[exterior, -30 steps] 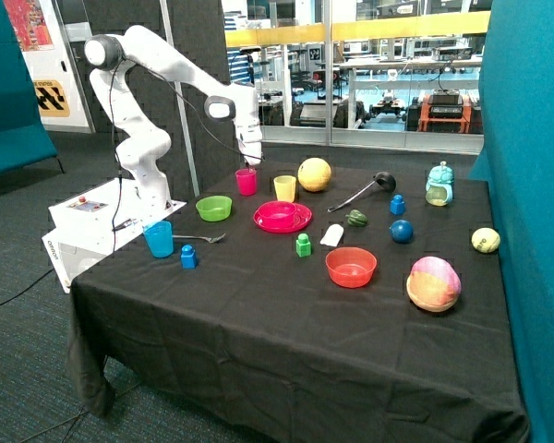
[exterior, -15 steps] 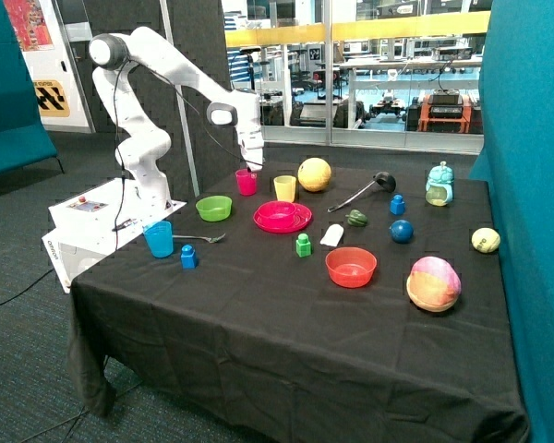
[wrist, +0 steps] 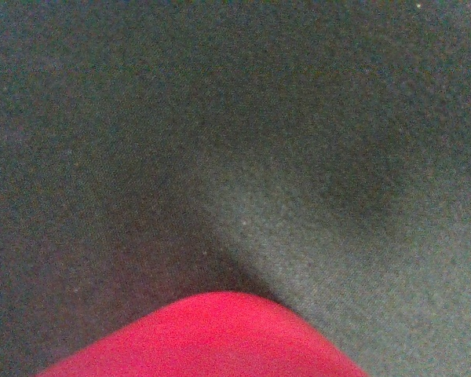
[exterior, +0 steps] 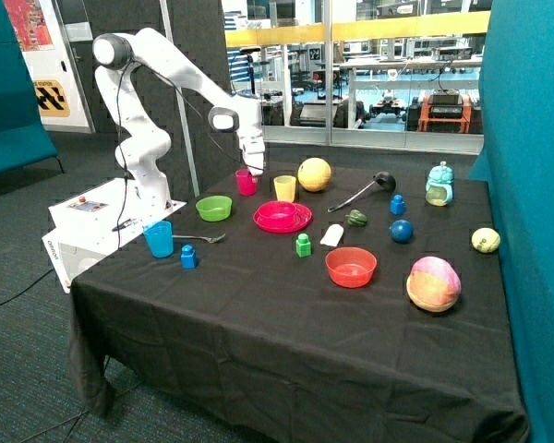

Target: Place the bowl on the plate and the cup in the bowl matching the color

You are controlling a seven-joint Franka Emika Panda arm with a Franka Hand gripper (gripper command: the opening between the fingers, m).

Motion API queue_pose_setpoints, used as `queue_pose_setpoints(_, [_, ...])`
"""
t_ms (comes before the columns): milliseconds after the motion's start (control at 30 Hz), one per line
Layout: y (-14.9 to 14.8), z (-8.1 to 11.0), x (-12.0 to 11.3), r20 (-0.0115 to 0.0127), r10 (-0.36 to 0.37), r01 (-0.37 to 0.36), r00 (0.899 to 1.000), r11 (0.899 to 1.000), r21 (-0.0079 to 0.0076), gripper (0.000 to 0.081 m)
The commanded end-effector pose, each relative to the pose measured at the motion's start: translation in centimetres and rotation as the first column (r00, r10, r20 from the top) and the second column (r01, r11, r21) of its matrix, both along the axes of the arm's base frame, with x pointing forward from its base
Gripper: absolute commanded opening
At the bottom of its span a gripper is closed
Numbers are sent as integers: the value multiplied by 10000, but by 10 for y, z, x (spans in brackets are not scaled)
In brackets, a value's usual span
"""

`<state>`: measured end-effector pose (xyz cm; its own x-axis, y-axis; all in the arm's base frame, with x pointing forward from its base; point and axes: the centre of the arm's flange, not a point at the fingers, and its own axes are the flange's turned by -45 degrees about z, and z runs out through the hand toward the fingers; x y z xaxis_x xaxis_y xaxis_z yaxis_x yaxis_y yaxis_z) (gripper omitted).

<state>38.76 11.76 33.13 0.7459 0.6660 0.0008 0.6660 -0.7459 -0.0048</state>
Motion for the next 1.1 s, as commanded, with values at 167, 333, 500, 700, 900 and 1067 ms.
queue_pose_setpoints(167, [-1,-9,0,26,-148,148,9999,9999,-41,349])
queue_pose_setpoints(333, [-3,-10,1,26,-319,319,9995,9995,-41,52])
queue_pose_setpoints(500, [-5,-10,4,26,-412,413,9991,9991,-41,2])
queue_pose_setpoints(700, [-3,-10,5,26,-379,379,9993,9993,-41,0])
queue_pose_setpoints(900, [0,-11,3,26,-366,366,9993,9993,-41,0])
queue_pose_setpoints(1067, [1,-11,4,26,-370,370,9993,9993,-41,0])
